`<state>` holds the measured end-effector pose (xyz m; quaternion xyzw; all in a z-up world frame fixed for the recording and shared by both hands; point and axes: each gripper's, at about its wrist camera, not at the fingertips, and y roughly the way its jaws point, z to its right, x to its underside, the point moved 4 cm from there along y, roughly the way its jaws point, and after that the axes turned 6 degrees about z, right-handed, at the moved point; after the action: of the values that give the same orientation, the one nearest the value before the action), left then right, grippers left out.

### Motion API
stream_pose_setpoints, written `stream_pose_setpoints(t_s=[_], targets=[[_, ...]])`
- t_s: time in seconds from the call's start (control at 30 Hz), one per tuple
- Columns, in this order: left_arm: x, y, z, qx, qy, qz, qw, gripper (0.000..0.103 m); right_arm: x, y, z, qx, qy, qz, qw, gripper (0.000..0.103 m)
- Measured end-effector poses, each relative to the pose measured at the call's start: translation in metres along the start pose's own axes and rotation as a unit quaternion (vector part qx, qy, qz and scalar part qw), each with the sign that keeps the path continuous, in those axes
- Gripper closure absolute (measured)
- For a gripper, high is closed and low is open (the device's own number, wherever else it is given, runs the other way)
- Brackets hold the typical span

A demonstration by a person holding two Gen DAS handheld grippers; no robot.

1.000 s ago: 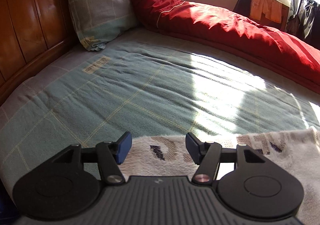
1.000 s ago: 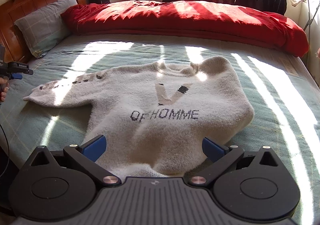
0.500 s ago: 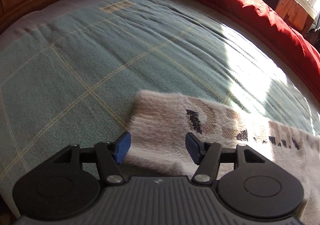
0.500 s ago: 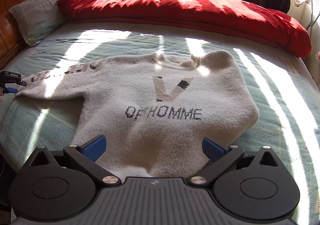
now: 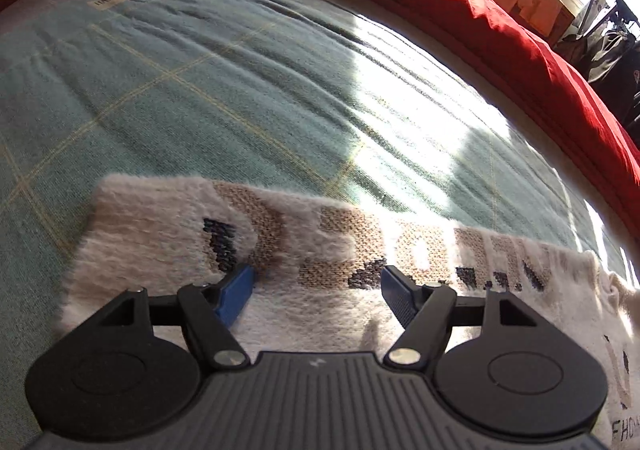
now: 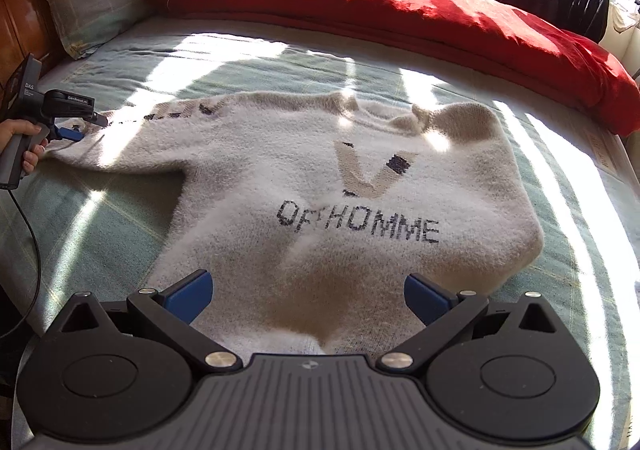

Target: Fold clothes

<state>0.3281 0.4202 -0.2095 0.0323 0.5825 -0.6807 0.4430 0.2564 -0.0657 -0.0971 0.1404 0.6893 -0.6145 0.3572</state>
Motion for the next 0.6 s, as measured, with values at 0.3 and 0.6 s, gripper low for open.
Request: stream_pose_setpoints(t_s=[0.3,0.6], targets=[[-0.001,-0.035,0.010,-0.120,0.096,-0.007,0.9882,0.032,0.005,0.003,0.012,-0.003,0.027,0.000,1.000,0.000],[0.061,-0.064,0.184,0.027,0.260,-0.024,0.9650,0.032,0.014,-0.022,0.036,0.007,0.041,0.022,0.999,0.000]])
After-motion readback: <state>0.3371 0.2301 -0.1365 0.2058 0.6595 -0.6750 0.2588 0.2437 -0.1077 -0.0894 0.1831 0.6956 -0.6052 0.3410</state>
